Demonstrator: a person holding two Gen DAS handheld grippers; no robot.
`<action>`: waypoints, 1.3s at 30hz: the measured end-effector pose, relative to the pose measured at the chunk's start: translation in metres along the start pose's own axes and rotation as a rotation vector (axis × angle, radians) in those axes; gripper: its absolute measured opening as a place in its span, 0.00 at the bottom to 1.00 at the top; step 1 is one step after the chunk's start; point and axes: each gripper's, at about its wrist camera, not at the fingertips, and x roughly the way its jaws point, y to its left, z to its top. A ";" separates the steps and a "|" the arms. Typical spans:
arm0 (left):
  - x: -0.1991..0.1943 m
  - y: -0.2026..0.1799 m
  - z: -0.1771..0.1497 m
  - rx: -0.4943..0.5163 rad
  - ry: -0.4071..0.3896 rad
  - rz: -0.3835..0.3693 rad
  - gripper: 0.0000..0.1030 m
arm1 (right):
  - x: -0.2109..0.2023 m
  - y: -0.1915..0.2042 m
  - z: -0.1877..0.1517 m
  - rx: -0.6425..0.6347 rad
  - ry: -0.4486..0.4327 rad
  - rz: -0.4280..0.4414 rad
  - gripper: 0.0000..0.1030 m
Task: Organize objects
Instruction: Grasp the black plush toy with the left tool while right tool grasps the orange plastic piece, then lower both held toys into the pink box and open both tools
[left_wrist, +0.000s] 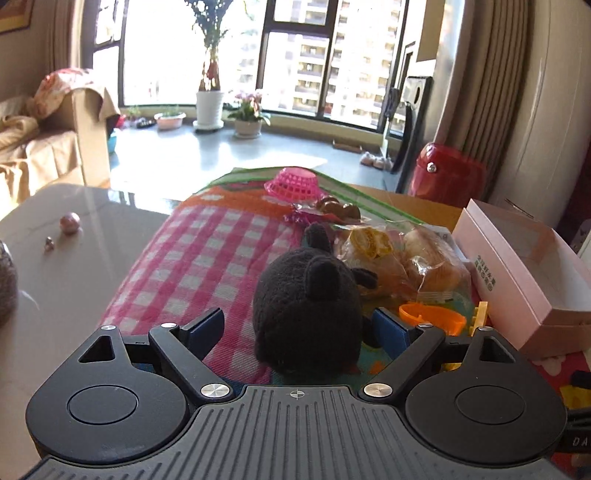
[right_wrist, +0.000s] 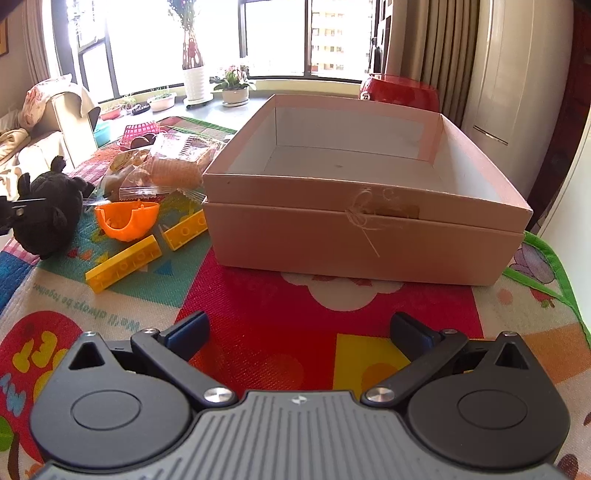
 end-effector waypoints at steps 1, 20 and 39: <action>0.006 0.003 0.004 -0.023 0.008 -0.015 0.89 | 0.000 0.000 0.001 -0.004 0.003 0.000 1.00; -0.043 0.054 0.005 -0.129 -0.060 -0.148 0.67 | 0.010 0.128 0.042 -0.290 -0.168 0.120 0.92; -0.084 -0.034 0.007 0.039 0.001 -0.372 0.67 | -0.092 0.036 -0.012 -0.266 -0.239 0.086 0.54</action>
